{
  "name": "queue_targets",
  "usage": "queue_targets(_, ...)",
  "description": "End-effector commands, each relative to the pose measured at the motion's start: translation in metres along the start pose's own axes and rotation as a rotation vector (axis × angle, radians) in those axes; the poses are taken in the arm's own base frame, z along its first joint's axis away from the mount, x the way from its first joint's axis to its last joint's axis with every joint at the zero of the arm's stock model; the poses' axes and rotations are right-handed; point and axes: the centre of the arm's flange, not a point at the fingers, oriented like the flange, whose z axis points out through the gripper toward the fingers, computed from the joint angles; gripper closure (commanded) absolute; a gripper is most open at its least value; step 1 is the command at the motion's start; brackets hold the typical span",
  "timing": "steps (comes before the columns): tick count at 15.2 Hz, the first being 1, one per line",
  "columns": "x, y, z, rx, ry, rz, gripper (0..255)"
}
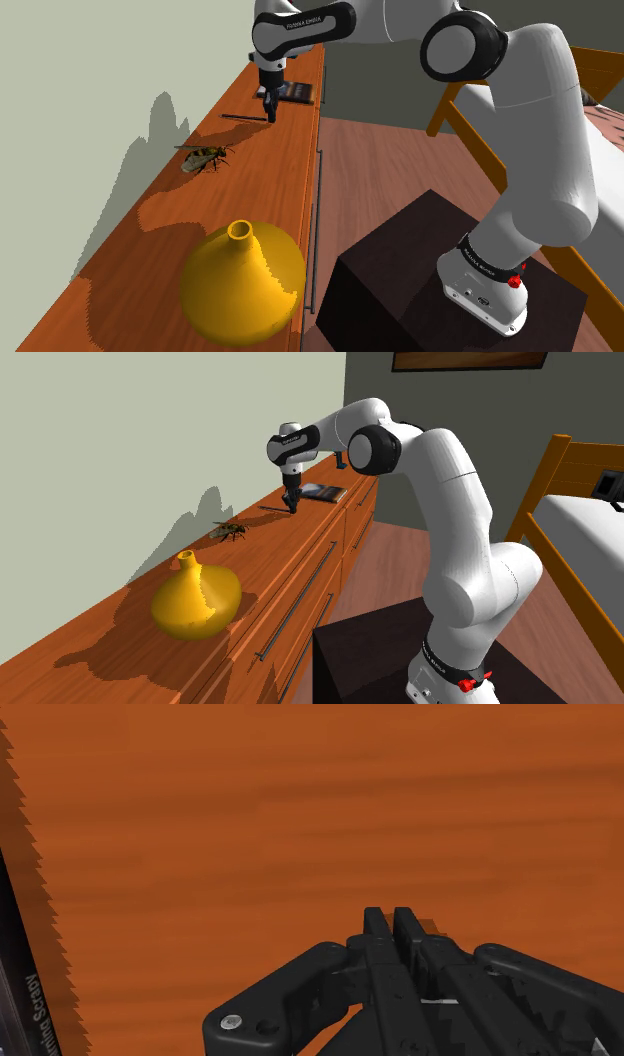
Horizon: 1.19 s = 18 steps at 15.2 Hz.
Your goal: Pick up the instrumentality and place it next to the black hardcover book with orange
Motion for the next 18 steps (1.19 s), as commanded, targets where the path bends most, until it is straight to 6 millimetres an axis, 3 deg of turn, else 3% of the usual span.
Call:
queue_targets(1, 0.0, 0.0, 0.0, 0.0, 0.0, 0.0, 255)
queue_targets(4, 0.0, 0.0, 0.0, 0.0, 0.0, 0.0, 255)
queue_targets(5, 0.0, 0.0, 0.0, 0.0, 0.0, 0.0, 0)
queue_targets(10, 0.0, 0.0, 0.0, 0.0, 0.0, 0.0, 0)
queue_targets(14, 0.0, 0.0, -0.05, 0.0, 0.0, 0.0, 0)
queue_targets(18, 0.0, 0.0, -0.05, 0.0, 0.0, 0.0, 0)
